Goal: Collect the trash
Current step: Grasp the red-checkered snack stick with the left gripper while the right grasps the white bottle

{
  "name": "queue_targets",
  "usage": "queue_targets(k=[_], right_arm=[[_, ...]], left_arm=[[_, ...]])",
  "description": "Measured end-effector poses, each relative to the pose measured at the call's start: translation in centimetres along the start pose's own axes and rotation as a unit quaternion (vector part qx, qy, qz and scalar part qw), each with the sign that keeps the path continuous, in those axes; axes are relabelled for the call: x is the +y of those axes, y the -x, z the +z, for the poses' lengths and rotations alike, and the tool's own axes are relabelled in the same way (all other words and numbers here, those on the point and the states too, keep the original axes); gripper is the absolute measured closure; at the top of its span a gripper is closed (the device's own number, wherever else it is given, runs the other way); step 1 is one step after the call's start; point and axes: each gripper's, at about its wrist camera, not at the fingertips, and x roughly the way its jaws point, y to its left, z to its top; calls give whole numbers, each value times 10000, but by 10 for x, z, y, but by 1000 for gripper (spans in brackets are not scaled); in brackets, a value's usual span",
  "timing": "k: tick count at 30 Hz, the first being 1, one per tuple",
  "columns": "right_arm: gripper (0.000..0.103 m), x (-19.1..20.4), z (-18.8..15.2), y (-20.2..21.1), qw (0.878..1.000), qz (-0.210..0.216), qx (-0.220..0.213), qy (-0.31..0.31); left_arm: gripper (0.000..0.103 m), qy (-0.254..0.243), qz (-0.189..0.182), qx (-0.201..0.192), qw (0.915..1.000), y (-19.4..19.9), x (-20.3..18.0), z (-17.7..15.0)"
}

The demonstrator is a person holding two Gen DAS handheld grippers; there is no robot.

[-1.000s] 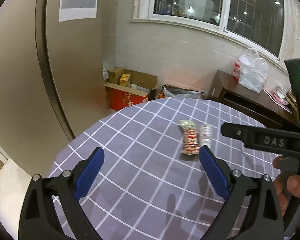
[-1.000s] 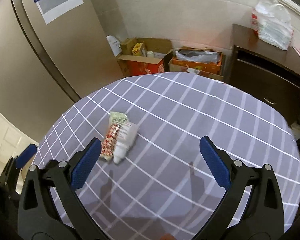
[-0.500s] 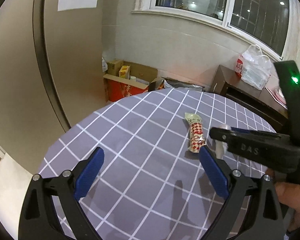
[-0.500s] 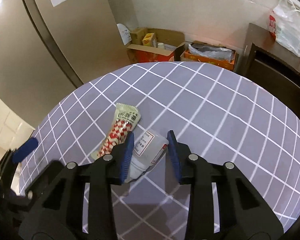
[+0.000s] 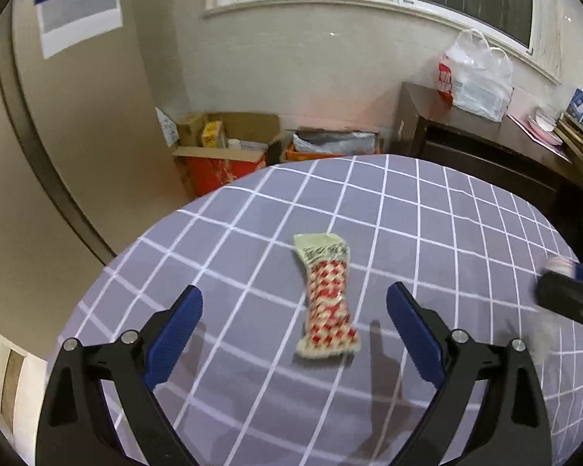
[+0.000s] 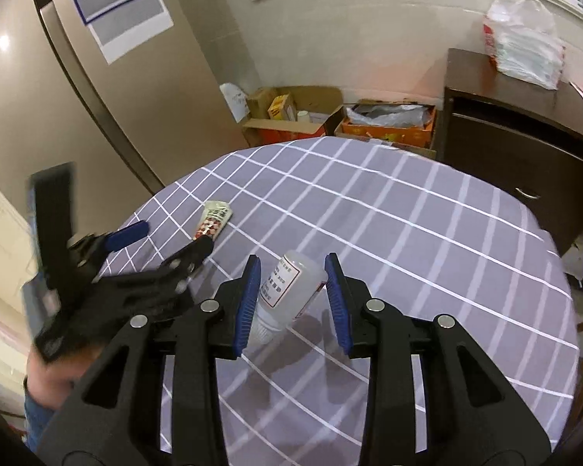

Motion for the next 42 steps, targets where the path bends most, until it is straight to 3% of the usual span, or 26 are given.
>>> queue_targets(k=[1, 2, 3, 5, 6, 7, 18, 20, 21, 30, 32, 33, 34, 42], right_arm=[[69, -5, -2, 7, 10000, -30, -37, -38], [69, -10, -3, 13, 9999, -49, -74, -78], [69, -14, -4, 16, 9999, -63, -99, -112], [70, -23, -6, 26, 9996, -118, -169, -193], [73, -27, -8, 30, 9995, -133, -194, -221], [73, -31, -10, 36, 9993, -140, -219, -256], [72, -54, -29, 67, 9984, -214, -350, -401], [56, -60, -33, 67, 9981, -301, -323, -440], [51, -62, -35, 65, 9980, -317, -305, -450], [51, -56, -42, 11, 9992, -270, 277, 20], [54, -49, -43, 3, 9987, -370, 228, 279], [64, -45, -43, 2, 9979, -454, 233, 398], [66, -44, -44, 3, 9979, -426, 255, 412], [73, -49, -55, 26, 9990, -229, 146, 344]], left_arm=[[11, 2, -9, 7, 10000, -2, -1, 2], [22, -20, -64, 45, 10000, -5, -2, 3], [42, -61, -132, 153, 9998, -9, -4, 4], [58, -167, -137, 262, 9994, -14, -10, 3], [80, -229, -194, 240, 9993, -13, -12, 3], [86, -275, -223, 224, 9991, -12, -15, 2], [91, -205, -501, 63, 9985, 30, -41, -25], [91, -202, -498, 11, 9986, 39, -43, -30], [91, -189, -521, -26, 9985, 45, -43, -34], [91, -64, -656, -127, 9977, 73, -40, -48], [91, -79, -648, -162, 9977, 79, -41, -49], [91, -88, -657, -182, 9976, 82, -42, -49], [91, -108, -650, -203, 9976, 85, -43, -49], [91, -188, -762, -294, 9965, 96, -62, -50]])
